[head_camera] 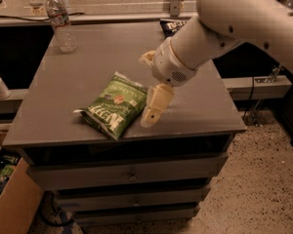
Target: Move green jalapeno chip bag near water bottle
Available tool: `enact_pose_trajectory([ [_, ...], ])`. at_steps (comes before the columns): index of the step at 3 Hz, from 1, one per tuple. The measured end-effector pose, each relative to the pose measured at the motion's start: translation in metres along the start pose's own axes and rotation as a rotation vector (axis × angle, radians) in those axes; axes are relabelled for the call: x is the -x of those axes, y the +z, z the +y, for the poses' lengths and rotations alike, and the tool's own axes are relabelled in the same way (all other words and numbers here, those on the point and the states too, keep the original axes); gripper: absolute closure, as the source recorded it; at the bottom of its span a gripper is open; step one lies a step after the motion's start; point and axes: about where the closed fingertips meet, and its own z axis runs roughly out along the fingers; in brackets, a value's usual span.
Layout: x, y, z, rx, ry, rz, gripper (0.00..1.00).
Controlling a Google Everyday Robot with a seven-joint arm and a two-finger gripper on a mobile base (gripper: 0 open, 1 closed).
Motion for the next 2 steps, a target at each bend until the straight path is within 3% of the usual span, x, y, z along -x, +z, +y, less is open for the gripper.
enact_pose_trajectory([
  [1, 0.005, 0.03, -0.005, 0.019, -0.005, -0.021, 0.0],
  [2, -0.002, 0.052, -0.011, 0.022, 0.011, -0.027, 0.08],
])
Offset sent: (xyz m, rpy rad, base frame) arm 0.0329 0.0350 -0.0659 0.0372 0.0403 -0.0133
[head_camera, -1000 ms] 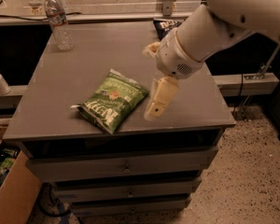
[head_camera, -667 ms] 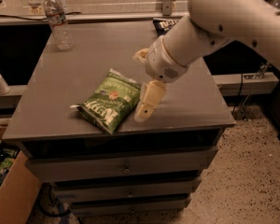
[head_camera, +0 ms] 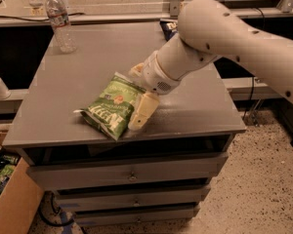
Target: Move green jalapeno chip bag near water bottle
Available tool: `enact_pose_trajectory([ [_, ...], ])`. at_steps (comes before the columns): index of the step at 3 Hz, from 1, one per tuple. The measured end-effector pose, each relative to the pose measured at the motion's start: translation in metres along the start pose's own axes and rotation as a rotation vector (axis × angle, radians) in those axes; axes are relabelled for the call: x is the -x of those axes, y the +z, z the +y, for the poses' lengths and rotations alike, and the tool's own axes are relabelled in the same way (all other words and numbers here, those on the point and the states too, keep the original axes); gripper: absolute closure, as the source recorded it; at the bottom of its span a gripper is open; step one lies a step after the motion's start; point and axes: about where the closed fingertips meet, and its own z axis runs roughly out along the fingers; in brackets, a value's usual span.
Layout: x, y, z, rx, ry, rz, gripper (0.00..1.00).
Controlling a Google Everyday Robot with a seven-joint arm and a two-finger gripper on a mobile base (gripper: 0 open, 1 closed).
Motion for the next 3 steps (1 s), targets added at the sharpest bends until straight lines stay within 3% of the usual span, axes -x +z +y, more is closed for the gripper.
enact_pose_trajectory([
  [1, 0.0, 0.009, -0.003, -0.011, 0.025, -0.015, 0.26],
  [3, 0.014, -0.002, -0.01, -0.051, 0.06, -0.027, 0.73],
])
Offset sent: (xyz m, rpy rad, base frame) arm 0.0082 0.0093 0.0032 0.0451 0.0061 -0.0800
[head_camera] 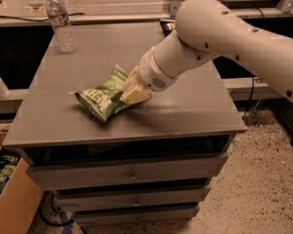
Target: Move green jalapeno chip bag near water bottle
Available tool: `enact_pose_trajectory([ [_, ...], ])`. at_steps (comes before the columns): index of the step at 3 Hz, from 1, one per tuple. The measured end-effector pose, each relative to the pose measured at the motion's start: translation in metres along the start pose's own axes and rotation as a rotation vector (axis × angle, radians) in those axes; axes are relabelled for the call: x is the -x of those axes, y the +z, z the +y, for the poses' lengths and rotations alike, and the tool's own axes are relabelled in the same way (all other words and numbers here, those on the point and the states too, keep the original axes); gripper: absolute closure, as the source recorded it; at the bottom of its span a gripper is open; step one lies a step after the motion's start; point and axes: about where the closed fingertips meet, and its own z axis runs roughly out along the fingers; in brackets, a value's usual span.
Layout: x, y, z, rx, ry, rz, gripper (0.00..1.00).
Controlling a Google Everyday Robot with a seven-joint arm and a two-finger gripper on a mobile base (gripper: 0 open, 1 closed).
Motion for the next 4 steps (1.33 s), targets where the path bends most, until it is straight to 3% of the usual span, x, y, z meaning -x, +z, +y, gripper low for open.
enact_pose_trajectory([
  [1, 0.023, -0.016, -0.015, -0.05, -0.001, -0.022, 0.96],
  [3, 0.024, -0.016, -0.015, -0.05, -0.002, -0.023, 1.0],
  [4, 0.033, -0.021, -0.033, -0.106, -0.027, -0.061, 1.0],
])
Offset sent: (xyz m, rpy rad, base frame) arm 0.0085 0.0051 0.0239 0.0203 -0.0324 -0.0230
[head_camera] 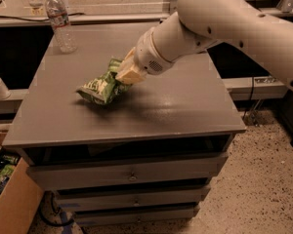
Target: Move green jalapeno chip bag near water bottle
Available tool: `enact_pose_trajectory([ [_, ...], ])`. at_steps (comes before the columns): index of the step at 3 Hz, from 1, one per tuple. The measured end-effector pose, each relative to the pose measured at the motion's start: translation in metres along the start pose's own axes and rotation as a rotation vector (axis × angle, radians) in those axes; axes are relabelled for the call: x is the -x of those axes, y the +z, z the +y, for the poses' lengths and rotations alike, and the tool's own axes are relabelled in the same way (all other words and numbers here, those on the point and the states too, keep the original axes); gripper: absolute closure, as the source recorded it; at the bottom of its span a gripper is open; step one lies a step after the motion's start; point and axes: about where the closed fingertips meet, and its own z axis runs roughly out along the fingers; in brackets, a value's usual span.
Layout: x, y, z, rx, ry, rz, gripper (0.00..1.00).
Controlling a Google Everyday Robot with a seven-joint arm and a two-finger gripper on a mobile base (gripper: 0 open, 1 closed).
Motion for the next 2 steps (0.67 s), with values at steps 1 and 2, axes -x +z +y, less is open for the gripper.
enact_pose_trajectory([
  [1, 0.015, -0.004, -0.04, -0.086, -0.04, -0.062, 1.0],
  [2, 0.033, -0.003, -0.088, -0.168, -0.077, -0.132, 1.0],
])
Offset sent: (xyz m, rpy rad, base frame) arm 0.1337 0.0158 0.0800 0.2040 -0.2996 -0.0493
